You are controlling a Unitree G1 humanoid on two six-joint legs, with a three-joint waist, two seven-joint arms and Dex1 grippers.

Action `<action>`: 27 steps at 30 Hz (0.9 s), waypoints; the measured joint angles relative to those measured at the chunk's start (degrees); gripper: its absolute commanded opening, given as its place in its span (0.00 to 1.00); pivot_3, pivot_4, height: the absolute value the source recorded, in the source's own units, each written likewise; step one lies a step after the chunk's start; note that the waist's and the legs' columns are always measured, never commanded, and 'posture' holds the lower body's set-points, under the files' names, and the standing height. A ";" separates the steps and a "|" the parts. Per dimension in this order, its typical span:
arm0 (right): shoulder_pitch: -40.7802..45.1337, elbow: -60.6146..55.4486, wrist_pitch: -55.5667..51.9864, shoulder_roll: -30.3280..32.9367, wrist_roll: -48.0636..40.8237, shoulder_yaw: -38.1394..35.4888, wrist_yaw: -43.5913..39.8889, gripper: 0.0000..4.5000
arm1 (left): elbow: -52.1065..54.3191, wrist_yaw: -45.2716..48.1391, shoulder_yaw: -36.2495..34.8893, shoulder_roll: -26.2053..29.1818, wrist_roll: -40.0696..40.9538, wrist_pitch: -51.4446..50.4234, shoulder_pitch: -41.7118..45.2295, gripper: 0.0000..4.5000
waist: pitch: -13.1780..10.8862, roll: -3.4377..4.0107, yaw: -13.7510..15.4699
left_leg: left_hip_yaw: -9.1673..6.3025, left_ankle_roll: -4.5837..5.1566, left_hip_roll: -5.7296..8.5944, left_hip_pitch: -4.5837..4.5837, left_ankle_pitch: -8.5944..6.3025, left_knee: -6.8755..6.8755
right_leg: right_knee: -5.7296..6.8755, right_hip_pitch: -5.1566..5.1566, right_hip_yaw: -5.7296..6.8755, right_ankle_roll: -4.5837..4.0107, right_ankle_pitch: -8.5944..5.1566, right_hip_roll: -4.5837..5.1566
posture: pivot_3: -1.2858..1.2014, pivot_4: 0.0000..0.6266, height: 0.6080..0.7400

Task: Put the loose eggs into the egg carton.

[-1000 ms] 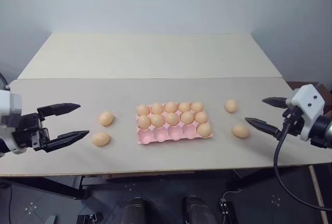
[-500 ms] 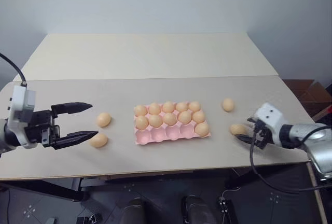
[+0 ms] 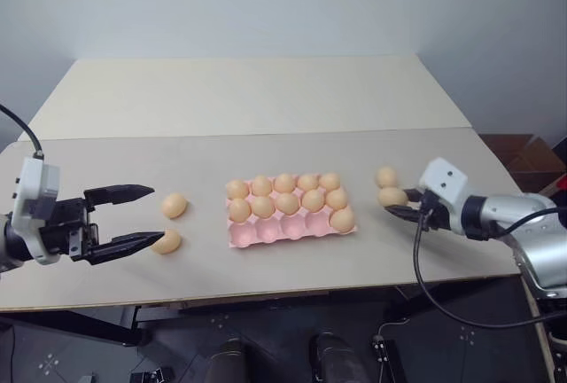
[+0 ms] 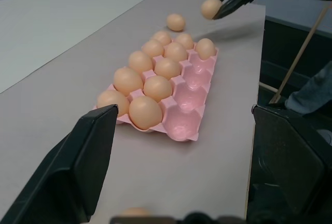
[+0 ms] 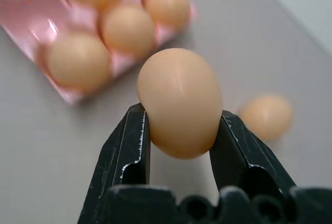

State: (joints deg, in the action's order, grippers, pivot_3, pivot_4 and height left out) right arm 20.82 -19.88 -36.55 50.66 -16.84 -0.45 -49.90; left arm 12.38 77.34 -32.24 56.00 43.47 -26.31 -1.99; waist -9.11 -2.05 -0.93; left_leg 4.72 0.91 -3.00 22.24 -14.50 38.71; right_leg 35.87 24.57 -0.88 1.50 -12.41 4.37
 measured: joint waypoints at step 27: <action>2.59 -9.93 -13.26 -2.28 -3.51 -1.16 2.16 0.99 | 1.38 -1.30 -2.86 -0.86 0.26 0.04 -3.55 1.00 | 0.01 -0.02 0.82 | 0.00 0.00 0.07 0.23 0.00 0.02 | 0.01 0.18 0.02 -0.55 -0.07 0.05 | 0.52 0.24 1.00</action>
State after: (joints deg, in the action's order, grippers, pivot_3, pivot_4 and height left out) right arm 23.42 -29.81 -49.81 48.38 -20.36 -1.61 -47.74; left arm 13.75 76.04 -35.10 55.14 43.73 -26.26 -5.54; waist -9.10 -2.07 -0.11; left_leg 4.72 0.91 -2.93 22.47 -14.50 38.73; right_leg 35.88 24.75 -0.85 0.95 -12.47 4.42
